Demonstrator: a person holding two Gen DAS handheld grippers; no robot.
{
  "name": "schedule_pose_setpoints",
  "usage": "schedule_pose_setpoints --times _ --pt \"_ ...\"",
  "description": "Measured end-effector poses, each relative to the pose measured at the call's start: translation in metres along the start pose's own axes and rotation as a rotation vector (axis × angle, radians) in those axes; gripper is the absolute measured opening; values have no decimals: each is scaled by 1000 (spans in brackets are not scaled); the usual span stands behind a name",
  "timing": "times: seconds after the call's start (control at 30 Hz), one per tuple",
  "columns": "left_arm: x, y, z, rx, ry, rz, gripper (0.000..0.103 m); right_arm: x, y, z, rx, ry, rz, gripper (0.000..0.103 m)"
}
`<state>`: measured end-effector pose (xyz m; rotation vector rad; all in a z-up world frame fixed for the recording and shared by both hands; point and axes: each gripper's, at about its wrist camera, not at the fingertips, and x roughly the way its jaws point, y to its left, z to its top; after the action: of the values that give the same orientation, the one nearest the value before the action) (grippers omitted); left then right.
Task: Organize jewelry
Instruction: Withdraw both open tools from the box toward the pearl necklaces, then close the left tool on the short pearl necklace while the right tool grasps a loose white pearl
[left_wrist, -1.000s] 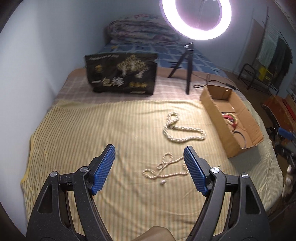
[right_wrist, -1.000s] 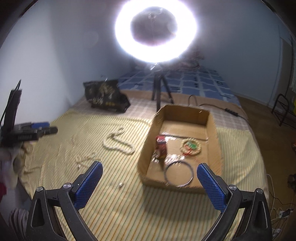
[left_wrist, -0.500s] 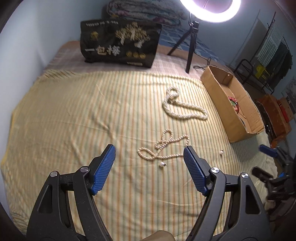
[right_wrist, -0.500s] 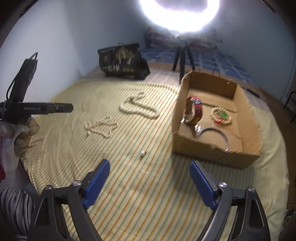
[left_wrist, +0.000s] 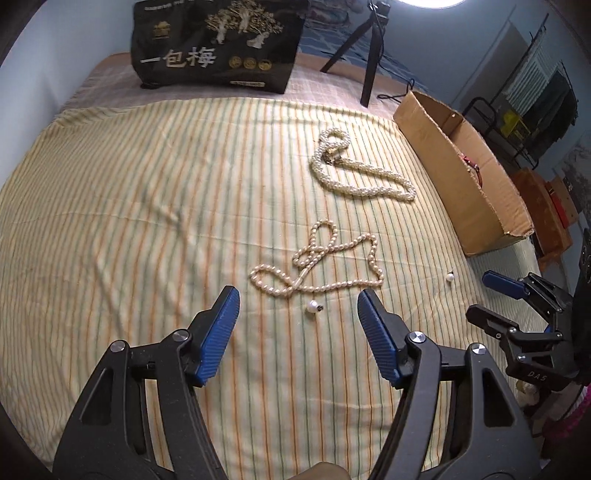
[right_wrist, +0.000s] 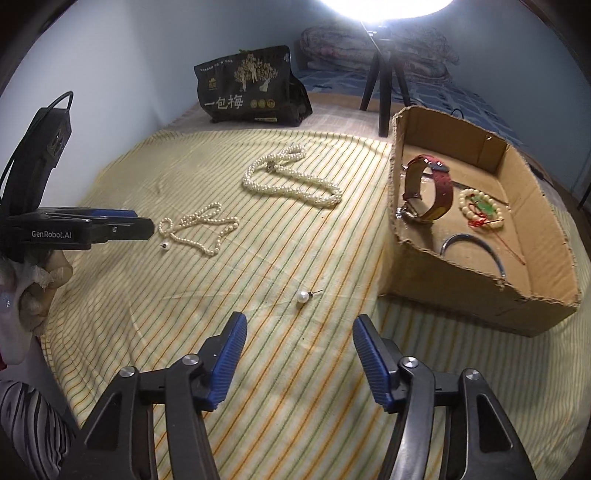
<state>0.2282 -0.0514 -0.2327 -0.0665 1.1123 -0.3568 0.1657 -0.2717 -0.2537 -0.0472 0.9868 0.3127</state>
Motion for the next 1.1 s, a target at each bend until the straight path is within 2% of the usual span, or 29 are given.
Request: schedule_pose_setpoints --times 0.27,0.4,0.5,0.7,0.8,0.83,0.87,0.97,1.1 --pt "28 -7 12 13 19 42 69 13 -2 2 28 12 3 54" --pt "37 -9 15 24 16 69 64 19 -5 5 45 20 5 52" --pt "42 -10 16 53 7 104 56 24 -5 8 47 23 0 49" --pt "46 -11 15 88 -17 125 39 32 -2 13 31 30 -19 35" --pt "48 -12 17 98 -28 130 23 34 1 14 16 31 -29 27" --pt "49 -12 18 98 -30 130 15 34 1 14 15 32 -29 22" --pt "48 -11 18 95 -30 126 12 34 1 14 16 32 -27 18" --pt "49 -11 20 80 -32 115 6 34 -1 14 30 30 -13 8" --pt "46 -8 20 53 -35 92 5 33 -4 13 42 28 -1 6"
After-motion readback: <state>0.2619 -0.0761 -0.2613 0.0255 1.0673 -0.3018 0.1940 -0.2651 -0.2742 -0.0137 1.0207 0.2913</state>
